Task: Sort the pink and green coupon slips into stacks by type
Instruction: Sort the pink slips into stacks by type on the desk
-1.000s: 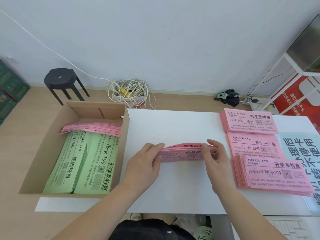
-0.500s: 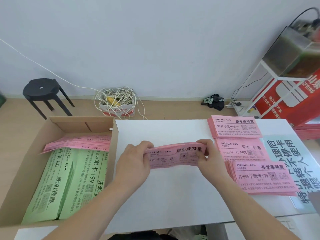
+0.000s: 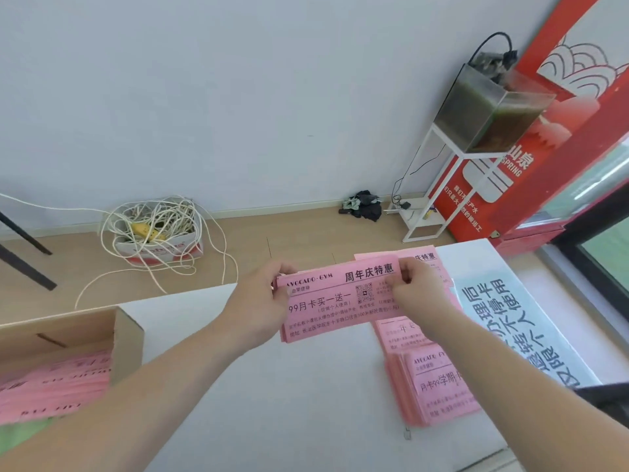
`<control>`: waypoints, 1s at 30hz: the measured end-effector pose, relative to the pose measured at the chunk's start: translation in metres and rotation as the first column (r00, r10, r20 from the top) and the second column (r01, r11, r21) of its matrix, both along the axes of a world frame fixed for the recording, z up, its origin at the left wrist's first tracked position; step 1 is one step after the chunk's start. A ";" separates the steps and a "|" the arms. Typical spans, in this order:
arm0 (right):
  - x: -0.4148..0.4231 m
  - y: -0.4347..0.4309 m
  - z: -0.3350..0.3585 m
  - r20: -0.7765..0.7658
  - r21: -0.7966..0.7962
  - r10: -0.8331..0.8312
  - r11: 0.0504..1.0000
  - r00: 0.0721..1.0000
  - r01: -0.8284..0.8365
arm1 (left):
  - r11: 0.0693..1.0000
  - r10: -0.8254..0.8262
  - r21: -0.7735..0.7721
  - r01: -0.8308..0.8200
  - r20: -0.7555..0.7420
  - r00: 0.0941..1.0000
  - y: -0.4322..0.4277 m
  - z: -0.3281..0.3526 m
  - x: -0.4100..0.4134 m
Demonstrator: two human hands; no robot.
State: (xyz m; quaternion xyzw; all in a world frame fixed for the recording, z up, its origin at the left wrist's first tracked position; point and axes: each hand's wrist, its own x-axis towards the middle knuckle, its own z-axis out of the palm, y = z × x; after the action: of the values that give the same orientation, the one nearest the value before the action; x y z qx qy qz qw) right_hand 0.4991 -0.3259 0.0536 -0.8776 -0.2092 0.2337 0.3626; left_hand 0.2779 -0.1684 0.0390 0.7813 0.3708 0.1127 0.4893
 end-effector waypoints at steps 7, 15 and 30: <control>0.114 0.006 -0.008 0.090 -0.092 -0.059 0.994 0.994 0.067 | 0.993 0.003 -0.116 0.001 0.034 0.999 -0.001 -0.007 0.128; 0.172 -0.005 -0.046 0.089 -0.183 -0.089 0.978 0.992 0.104 | 0.999 0.034 -0.042 -0.035 -0.022 0.999 -0.012 -0.037 0.204; 0.190 -0.018 -0.033 -0.091 -0.601 0.520 0.651 0.849 -0.464 | 0.723 -0.477 0.207 0.659 -0.541 0.693 -0.001 -0.053 0.208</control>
State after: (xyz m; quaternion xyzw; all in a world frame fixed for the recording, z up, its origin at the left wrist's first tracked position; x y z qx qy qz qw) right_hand 0.6895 -0.3441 0.0202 -0.8654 -0.3696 0.3377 -0.0222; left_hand 0.4858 -0.1691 -0.0140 0.9417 0.1774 -0.1615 0.2359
